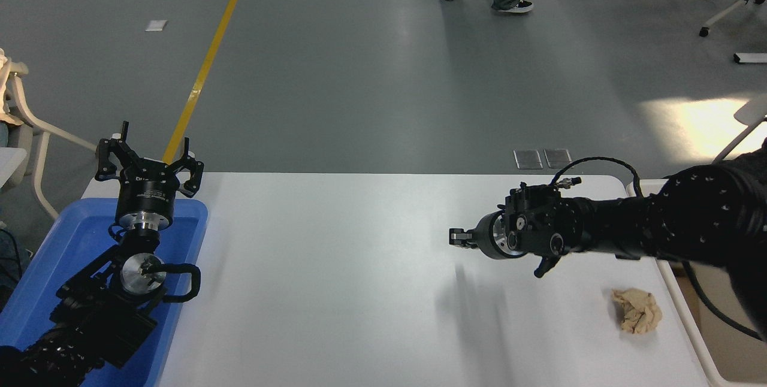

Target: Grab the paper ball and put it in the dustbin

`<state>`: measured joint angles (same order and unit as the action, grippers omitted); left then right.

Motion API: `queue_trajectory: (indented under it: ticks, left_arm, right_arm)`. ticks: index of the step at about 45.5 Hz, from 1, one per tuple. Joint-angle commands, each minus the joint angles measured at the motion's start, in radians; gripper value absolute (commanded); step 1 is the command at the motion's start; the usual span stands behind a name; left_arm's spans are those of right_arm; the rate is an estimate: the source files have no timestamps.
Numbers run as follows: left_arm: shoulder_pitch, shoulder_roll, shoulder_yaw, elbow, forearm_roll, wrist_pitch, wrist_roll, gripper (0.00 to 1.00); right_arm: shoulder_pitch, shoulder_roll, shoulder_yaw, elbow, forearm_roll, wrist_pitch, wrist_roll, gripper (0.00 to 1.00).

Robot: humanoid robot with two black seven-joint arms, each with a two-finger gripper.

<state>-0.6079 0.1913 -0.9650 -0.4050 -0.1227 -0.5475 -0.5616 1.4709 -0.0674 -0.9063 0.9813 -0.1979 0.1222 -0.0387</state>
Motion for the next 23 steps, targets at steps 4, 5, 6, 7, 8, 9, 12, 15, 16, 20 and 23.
queue_trajectory:
  ticks: [4,5,6,7,8,9,12,15,16,20,23]
  left_arm:
    - [0.0,-0.001,0.0,0.0,0.0,0.0,0.0,0.99]
    - [0.0,-0.001,0.0,0.0,0.0,0.0,0.0,0.99]
    - [-0.001,0.0,0.0,0.0,0.0,0.0,0.0,0.99]
    - [-0.001,-0.001,0.0,0.0,0.0,0.0,0.0,0.99]
    - [0.0,-0.001,0.0,0.0,0.0,0.0,0.0,0.99]
    - [0.0,0.0,0.0,0.0,0.0,0.0,0.0,0.99]
    - [0.0,0.0,0.0,0.0,0.0,0.0,0.0,0.99]
    - [-0.001,-0.001,0.0,0.0,0.0,0.0,0.0,0.99]
    - [0.0,0.0,0.0,0.0,0.0,0.0,0.0,0.99]
    - [0.0,0.0,0.0,0.0,0.0,0.0,0.0,0.99]
    - [-0.001,0.0,0.0,0.0,0.0,0.0,0.0,0.99]
  right_arm:
    - [0.385,-0.242,-0.025,0.318,0.02,0.178,-0.001,0.0]
    - [0.41,-0.261,-0.025,0.335,0.017,0.192,-0.003,0.0]
    - [0.434,-0.278,-0.026,0.352,0.015,0.212,-0.003,0.0]
    - [0.46,-0.297,-0.026,0.368,0.014,0.238,-0.003,0.0]
    - [0.485,-0.314,-0.026,0.382,0.014,0.266,-0.003,0.0]
    - [0.512,-0.333,-0.028,0.395,0.014,0.298,-0.003,0.0]
    - [0.587,-0.376,-0.028,0.43,0.014,0.37,-0.004,0.0]
    - [0.66,-0.413,-0.042,0.462,0.014,0.412,-0.012,0.14]
    - [0.69,-0.423,-0.055,0.471,0.014,0.418,-0.015,0.21]
    - [0.814,-0.437,-0.132,0.497,0.015,0.441,-0.015,1.0]
    - [0.891,-0.437,-0.196,0.511,0.015,0.476,-0.013,1.0]
